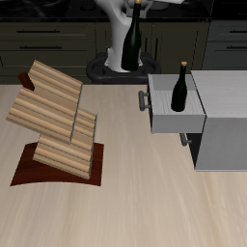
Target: Place the wine bottle from the table into the top drawer
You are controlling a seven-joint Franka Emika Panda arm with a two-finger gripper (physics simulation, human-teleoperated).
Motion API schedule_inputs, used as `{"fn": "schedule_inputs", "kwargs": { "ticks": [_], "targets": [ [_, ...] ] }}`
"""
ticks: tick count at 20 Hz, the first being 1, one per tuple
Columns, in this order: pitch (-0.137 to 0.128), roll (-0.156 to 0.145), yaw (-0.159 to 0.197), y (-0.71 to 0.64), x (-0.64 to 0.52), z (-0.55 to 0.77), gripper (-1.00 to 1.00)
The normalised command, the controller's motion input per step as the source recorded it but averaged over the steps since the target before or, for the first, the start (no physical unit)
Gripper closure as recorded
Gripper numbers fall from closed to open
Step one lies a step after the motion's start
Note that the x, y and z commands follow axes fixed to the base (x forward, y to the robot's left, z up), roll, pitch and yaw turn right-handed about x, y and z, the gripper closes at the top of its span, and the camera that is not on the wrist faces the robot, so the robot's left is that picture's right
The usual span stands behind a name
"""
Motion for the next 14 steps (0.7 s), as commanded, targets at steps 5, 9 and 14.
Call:
{"fn": "schedule_inputs", "kwargs": {
  "ticks": [5, 9, 14],
  "targets": [
    [-0.031, -0.016, -0.017, -0.07, -0.22, 0.10, 1.00],
    [-0.009, 0.005, -0.011, 0.01, -0.09, 0.02, 1.00],
    [-0.008, 0.033, -0.012, 0.04, -0.28, -0.07, 1.00]
  ]
}}
